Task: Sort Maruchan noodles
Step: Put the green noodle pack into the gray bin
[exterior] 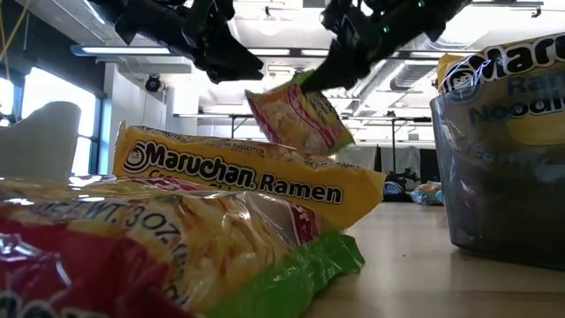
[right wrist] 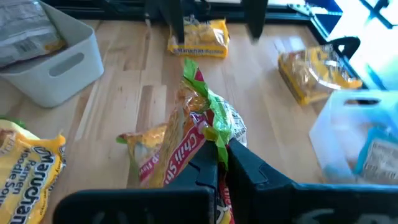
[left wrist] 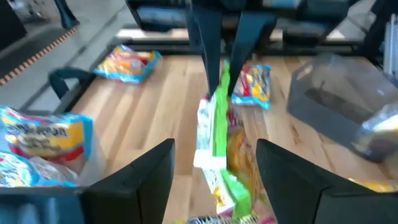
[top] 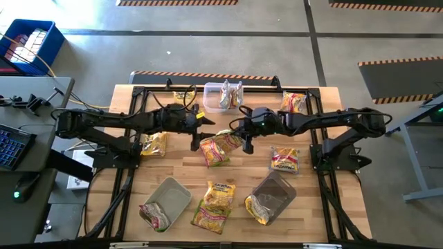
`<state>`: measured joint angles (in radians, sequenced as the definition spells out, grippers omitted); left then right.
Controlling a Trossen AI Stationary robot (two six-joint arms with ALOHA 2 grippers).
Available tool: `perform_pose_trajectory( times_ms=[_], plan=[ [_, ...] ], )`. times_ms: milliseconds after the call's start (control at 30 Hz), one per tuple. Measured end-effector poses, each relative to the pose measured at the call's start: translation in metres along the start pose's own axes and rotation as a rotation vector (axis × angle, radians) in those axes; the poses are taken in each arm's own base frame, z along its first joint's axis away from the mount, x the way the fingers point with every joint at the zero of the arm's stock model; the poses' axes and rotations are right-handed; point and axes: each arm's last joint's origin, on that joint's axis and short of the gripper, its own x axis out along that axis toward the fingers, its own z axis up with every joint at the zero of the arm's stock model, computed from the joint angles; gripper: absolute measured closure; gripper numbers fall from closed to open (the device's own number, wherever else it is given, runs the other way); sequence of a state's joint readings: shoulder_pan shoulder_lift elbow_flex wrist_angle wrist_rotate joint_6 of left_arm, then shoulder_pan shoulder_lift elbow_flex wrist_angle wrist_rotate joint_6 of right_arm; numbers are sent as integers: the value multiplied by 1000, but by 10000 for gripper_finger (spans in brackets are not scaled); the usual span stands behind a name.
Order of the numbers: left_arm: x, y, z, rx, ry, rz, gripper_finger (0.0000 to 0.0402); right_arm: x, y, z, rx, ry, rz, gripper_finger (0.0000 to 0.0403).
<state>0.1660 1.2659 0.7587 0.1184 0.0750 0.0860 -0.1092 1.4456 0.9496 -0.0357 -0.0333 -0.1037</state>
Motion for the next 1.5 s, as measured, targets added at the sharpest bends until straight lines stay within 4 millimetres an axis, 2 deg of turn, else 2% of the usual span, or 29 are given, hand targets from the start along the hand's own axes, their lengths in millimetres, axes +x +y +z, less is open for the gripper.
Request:
perform_pose_trajectory(
  times_ms=[200, 467, 633, 767, 1000, 1167, 1367, 1433, 1500],
  plan=[
    [0, -5, 9, 4, 21, -22, 183, -2, 7, 18, -51, -44, 7, 402],
    [18, -9, 13, 6, 85, -59, 183, 13, 12, 34, -114, -25, -9, 402],
    [28, -10, 18, 22, 94, -67, 188, 15, 12, 41, -130, -33, -8, 402],
    [31, -10, 14, 21, 124, -69, 216, 15, 14, 43, -134, -42, -5, 402],
    [29, -10, 15, 41, 127, -71, 311, 13, 19, 45, -117, -48, -1, 398],
    [22, -10, 20, 59, 104, -71, 349, -4, 27, 52, -128, -73, 2, 353],
    [0, -10, 29, 49, 43, -63, 354, -51, 35, 54, -139, -5, -118, 262],
    [-8, -11, 27, 30, -4, -61, 355, -63, 36, 47, -109, -5, -129, 236],
    [-17, -12, 20, 16, -56, -58, 355, -66, 38, 32, -71, -20, -123, 217]
  ],
)
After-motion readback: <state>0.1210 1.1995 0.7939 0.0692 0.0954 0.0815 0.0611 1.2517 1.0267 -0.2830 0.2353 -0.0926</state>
